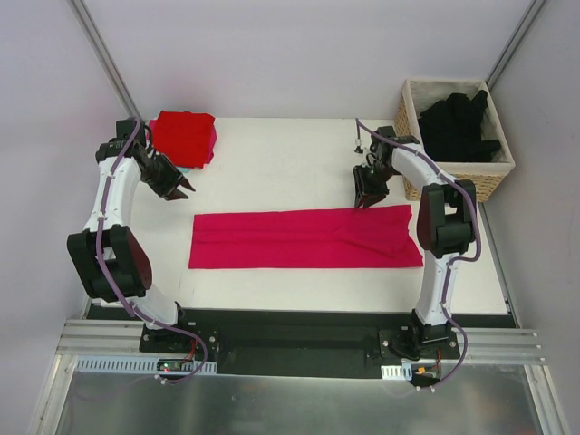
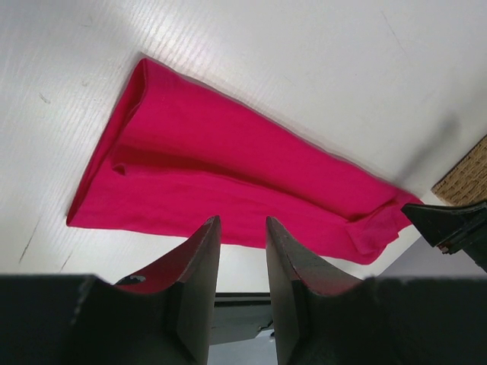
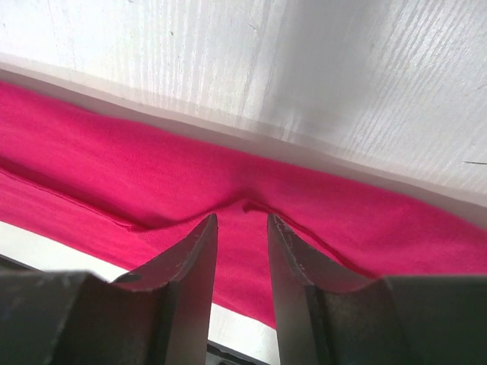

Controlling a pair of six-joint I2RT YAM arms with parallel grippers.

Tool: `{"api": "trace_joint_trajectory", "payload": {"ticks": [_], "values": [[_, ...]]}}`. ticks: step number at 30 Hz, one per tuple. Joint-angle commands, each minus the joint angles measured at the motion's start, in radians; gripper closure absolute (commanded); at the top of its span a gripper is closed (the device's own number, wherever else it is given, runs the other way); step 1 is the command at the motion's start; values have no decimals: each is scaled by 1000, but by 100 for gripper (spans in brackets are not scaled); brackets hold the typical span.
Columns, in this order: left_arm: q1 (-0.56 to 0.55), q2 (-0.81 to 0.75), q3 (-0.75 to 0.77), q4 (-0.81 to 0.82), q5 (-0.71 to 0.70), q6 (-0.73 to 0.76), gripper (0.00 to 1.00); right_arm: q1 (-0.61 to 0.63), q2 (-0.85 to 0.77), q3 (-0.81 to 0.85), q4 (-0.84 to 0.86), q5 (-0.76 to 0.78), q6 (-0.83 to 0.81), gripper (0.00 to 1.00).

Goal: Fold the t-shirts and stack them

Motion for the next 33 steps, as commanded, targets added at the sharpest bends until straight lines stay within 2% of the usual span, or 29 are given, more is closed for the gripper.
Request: {"api": "trace_joint_trajectory", "payload": {"ticks": [1, 16, 21, 28, 33], "values": [[2, -8, 32, 5, 22, 7, 71, 10, 7, 10, -7, 13, 10, 64], [13, -13, 32, -5, 12, 15, 71, 30, 22, -5, -1, 18, 16, 66], [16, -14, 34, -5, 10, 17, 71, 31, 27, -7, -17, 24, 13, 72], [25, -22, 23, -6, 10, 23, 71, 31, 24, -4, -48, 45, 2, 99], [30, -22, 25, -5, 9, 21, 71, 37, -31, -19, -97, 55, 8, 99]]}}
